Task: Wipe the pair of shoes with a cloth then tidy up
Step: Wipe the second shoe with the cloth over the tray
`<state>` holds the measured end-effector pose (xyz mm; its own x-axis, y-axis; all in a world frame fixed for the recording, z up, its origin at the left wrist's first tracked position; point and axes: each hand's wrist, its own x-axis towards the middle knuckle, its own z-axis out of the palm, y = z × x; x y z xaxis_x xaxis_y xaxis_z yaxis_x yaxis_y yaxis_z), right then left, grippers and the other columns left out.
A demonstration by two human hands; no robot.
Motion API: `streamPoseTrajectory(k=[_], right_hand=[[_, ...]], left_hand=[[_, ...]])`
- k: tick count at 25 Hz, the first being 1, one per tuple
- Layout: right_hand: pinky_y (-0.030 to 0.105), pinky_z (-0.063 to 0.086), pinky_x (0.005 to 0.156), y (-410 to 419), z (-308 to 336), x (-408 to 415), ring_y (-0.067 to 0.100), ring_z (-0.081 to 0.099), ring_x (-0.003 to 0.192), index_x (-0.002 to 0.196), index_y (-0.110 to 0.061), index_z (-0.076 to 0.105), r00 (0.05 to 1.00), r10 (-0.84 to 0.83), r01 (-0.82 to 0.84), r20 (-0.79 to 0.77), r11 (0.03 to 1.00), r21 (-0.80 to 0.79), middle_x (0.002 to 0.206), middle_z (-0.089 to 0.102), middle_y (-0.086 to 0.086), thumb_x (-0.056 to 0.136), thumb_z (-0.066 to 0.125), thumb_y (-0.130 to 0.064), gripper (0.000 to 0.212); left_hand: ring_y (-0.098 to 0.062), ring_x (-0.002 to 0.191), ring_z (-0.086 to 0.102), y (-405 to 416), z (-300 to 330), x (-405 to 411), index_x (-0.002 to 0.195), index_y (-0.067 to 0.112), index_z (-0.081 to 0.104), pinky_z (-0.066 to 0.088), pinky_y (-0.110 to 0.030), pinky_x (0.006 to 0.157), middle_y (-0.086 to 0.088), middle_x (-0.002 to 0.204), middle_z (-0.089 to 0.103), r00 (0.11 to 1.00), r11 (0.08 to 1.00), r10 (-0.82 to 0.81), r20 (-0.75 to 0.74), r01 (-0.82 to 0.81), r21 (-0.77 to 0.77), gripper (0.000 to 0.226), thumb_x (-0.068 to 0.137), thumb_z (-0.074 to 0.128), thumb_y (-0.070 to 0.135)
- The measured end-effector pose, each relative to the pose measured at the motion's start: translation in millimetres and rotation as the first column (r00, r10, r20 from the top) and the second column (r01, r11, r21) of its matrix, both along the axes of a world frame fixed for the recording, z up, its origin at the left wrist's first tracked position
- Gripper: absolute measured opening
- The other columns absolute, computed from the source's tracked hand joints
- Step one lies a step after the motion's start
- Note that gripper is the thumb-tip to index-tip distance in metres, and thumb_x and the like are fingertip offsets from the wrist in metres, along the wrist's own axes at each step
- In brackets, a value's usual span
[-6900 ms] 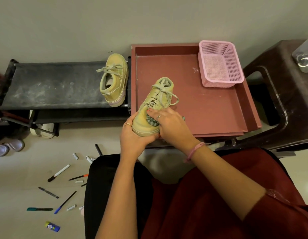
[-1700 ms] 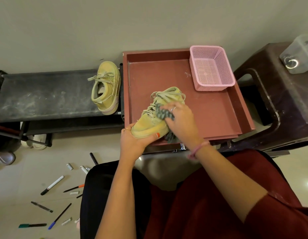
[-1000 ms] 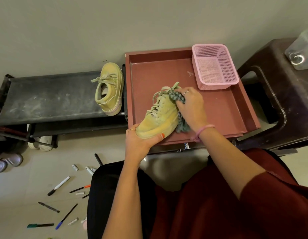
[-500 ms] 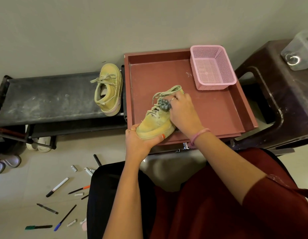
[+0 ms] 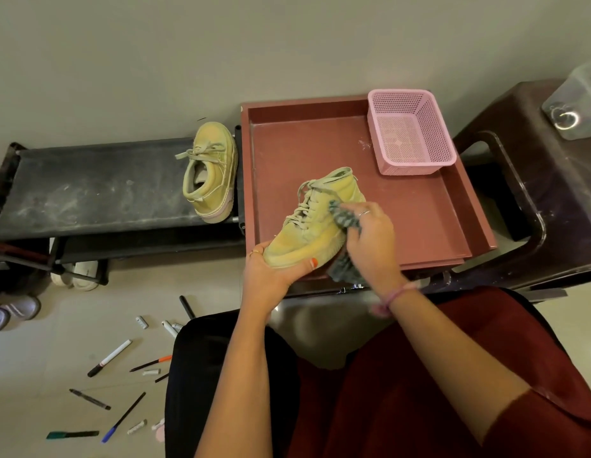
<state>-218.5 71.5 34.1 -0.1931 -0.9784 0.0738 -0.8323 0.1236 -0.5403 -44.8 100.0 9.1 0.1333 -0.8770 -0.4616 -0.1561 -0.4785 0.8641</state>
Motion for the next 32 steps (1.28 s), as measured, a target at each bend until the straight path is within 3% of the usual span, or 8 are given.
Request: streamPoseTrajectory(k=[4,6,10,14,16,21,27,32], right_hand=[[0.026,0.041,0.085,54,-4,20,0.030,0.053,0.093,0.113,-0.008,0.067,0.946,0.308,-0.323,-0.103,0.926,-0.193,0.107,0.063,0.009,0.081,0.044,-0.001,0.041],[0.021,0.037,0.086,34,-13,0,0.030,0.052,0.097,0.117,-0.009,0.065,0.981,0.191,-0.195,-0.045,0.973,-0.122,0.110,0.061,0.011,0.081,0.050,0.010,0.043],[0.016,0.037,0.089,-13,-20,-18,0.025,0.055,0.104,0.122,-0.010,0.061,0.985,-0.111,0.114,0.133,0.993,-0.021,0.113,0.058,0.010,0.087,0.049,0.004,0.040],[-0.003,0.028,0.085,36,-9,12,-0.001,0.037,0.100,0.124,-0.012,0.060,0.983,0.097,-0.081,0.158,0.991,-0.105,0.111,0.053,0.004,0.085,0.053,0.007,0.044],[0.003,0.029,0.090,53,-14,4,0.006,0.038,0.102,0.123,-0.013,0.061,0.978,0.192,-0.180,0.083,0.975,-0.133,0.109,0.055,0.003,0.082,0.056,0.007,0.046],[0.003,0.027,0.082,21,-15,-15,0.012,0.038,0.096,0.126,-0.015,0.059,0.990,-0.074,0.081,0.123,0.995,-0.052,0.107,0.054,0.006,0.088,0.052,0.000,0.042],[0.020,0.038,0.085,58,-14,8,0.023,0.048,0.094,0.125,-0.009,0.059,0.946,0.317,-0.323,-0.063,0.929,-0.180,0.107,0.055,0.008,0.082,0.050,-0.007,0.043],[0.020,0.040,0.082,19,-15,-14,0.018,0.045,0.094,0.128,-0.014,0.058,0.989,-0.086,0.088,0.120,0.996,-0.013,0.108,0.053,0.006,0.089,0.054,-0.004,0.040]], left_hand=[[-0.003,0.090,0.066,0,1,-2,0.101,0.029,0.055,0.054,-0.025,0.079,0.011,0.099,0.068,0.999,1.000,-0.001,-0.033,0.002,0.016,0.072,0.042,0.095,0.036],[-0.003,0.091,0.065,1,2,-2,0.105,0.026,0.054,0.053,-0.023,0.078,0.010,0.102,0.067,0.999,1.000,0.005,-0.050,-0.003,0.023,0.072,0.046,0.095,0.032],[-0.002,0.090,0.064,1,2,-2,0.099,0.028,0.053,0.051,-0.017,0.074,0.010,0.101,0.066,0.996,0.999,-0.002,-0.088,0.005,0.035,0.054,0.061,0.090,0.018],[-0.002,0.088,0.064,-3,-1,1,0.096,0.030,0.054,0.051,-0.019,0.074,0.010,0.099,0.066,0.996,0.999,-0.017,-0.093,0.019,0.029,0.052,0.061,0.090,0.017],[-0.001,0.085,0.064,-3,-2,-2,0.096,0.028,0.054,0.052,-0.018,0.072,0.011,0.097,0.066,0.994,0.998,-0.047,-0.094,0.050,0.034,0.051,0.061,0.090,0.017],[-0.012,0.087,0.066,-7,-9,-12,0.104,0.024,0.056,0.054,-0.028,0.078,0.000,0.102,0.070,0.986,0.997,-0.022,-0.166,0.034,0.068,0.055,0.060,0.090,0.021],[-0.018,0.088,0.068,-10,-18,-16,0.118,0.008,0.052,0.057,-0.035,0.081,-0.009,0.106,0.069,0.970,0.992,0.104,-0.221,-0.086,0.091,0.066,0.065,0.088,0.024],[-0.011,0.069,0.064,-9,-20,-17,0.119,0.005,0.054,0.051,-0.021,0.060,-0.012,0.102,0.070,0.971,0.994,0.059,-0.231,-0.037,0.099,0.077,0.056,0.089,0.033]])
